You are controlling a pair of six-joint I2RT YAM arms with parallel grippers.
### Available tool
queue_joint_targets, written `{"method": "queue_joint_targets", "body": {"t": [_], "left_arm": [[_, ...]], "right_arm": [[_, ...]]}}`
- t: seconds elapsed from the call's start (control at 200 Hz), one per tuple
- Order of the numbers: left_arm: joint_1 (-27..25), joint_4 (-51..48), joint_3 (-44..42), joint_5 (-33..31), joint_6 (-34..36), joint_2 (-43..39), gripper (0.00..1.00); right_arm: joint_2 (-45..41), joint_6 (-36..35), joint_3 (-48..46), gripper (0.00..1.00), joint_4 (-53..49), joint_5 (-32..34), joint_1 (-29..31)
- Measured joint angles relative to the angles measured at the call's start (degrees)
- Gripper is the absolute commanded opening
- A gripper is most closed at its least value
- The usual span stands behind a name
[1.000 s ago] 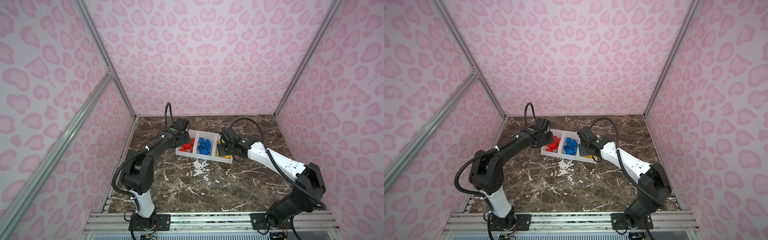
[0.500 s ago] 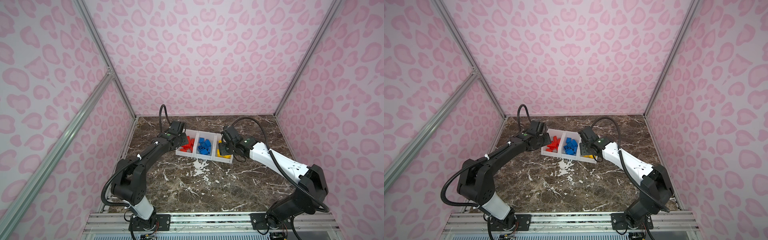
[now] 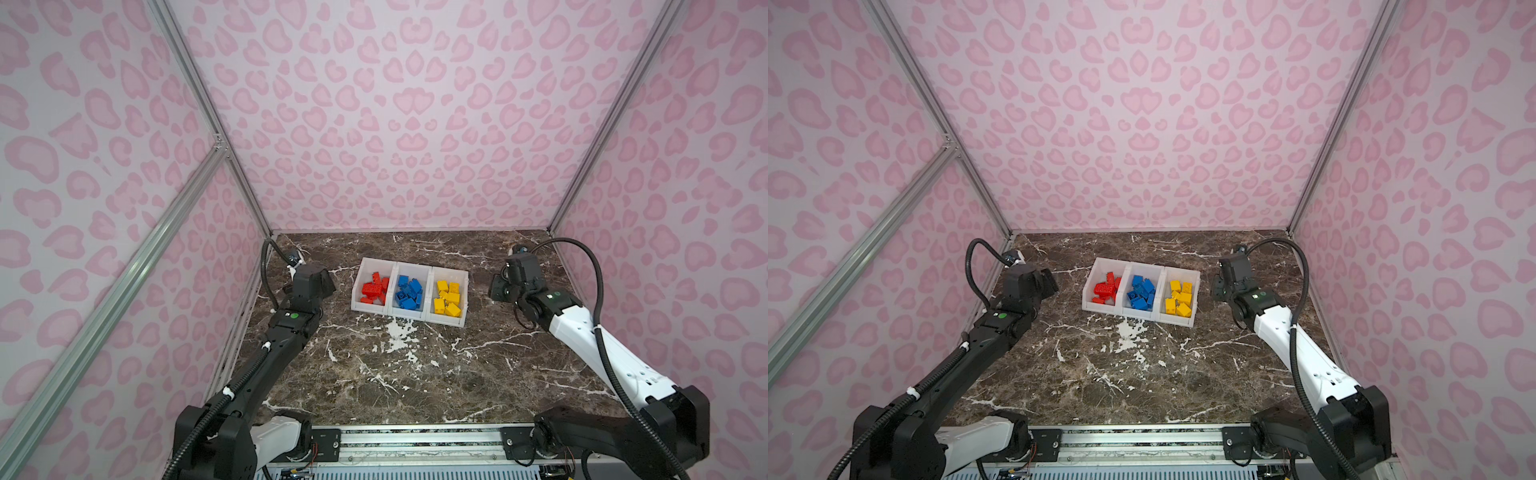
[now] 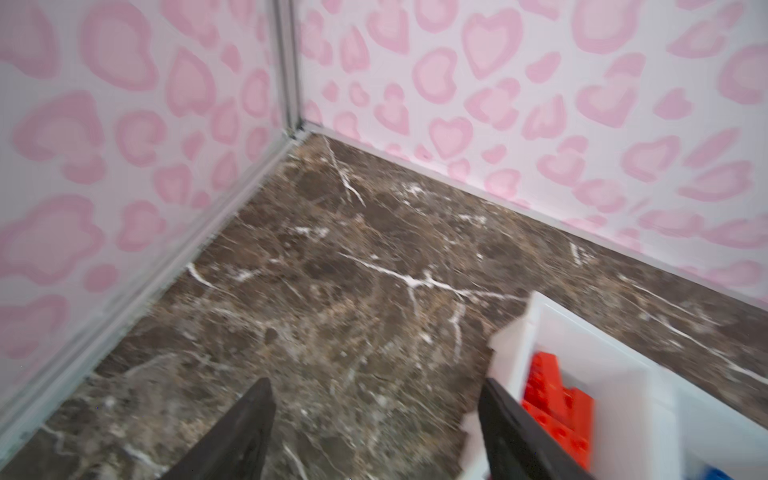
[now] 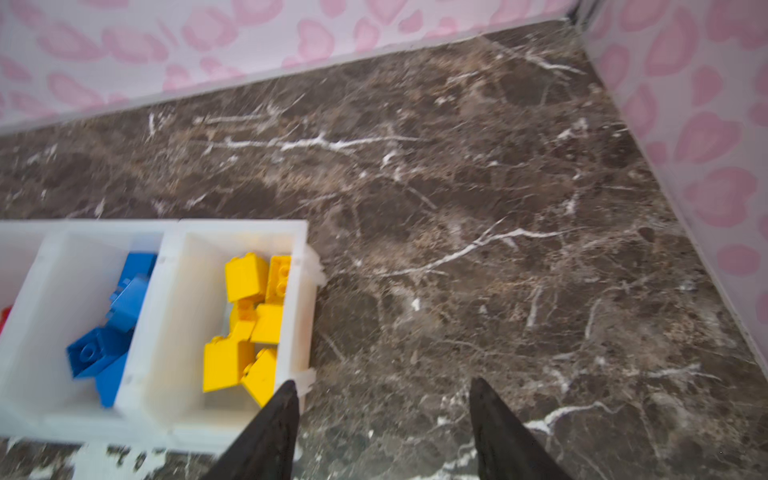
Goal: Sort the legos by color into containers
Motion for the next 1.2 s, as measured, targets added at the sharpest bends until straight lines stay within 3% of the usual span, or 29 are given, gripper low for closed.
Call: {"method": "queue_joint_targets", "body": {"t": [0.095, 0.175, 0.19, 0.33, 0.49, 0.655, 0.89, 1.1, 1.2], "left_arm": [[3.5, 6.1, -6.4, -3.5, 4.2, -0.1, 0.86], [6.3, 10.0, -9.2, -4.7, 5.6, 1.2, 1.00], [6.8, 10.7, -9.6, -4.8, 5.6, 1.6, 0.98], [10.5, 15.9, -13.3, -4.8, 4.5, 5.6, 0.98], [11.1, 23.9, -17.0, -2.8, 4.1, 10.2, 0.97], [11.2, 34.8, -20.0, 2.7, 9.3, 12.0, 0.98], [11.5, 50.4, -24.7, 12.3, 14.9, 17.4, 0.97], [11.6, 54.2, -25.2, 16.4, 17.1, 18.0, 0.97], [11.6, 54.8, -25.2, 17.3, 17.3, 18.0, 0.97]], "right_arm": [[-3.2, 0.0, -8.3, 0.71, 6.4, 1.1, -4.1], [-4.8, -0.1, -14.3, 0.75, 11.8, 2.0, -6.5], [-5.0, -0.3, -15.1, 0.76, 12.6, 2.2, -6.8], [-5.9, -4.3, -21.9, 0.99, 22.2, 4.5, -8.5], [-6.0, -10.0, -29.7, 1.00, 35.5, 7.0, -9.0], [-2.6, -13.0, -38.4, 1.00, 48.6, 9.2, -9.7], [8.7, -15.6, -33.7, 1.00, 61.3, 8.3, -13.7], [18.6, -18.7, -36.6, 1.00, 76.8, 4.5, -14.1], [18.4, -19.3, -36.8, 1.00, 77.4, 4.0, -14.4]]}}
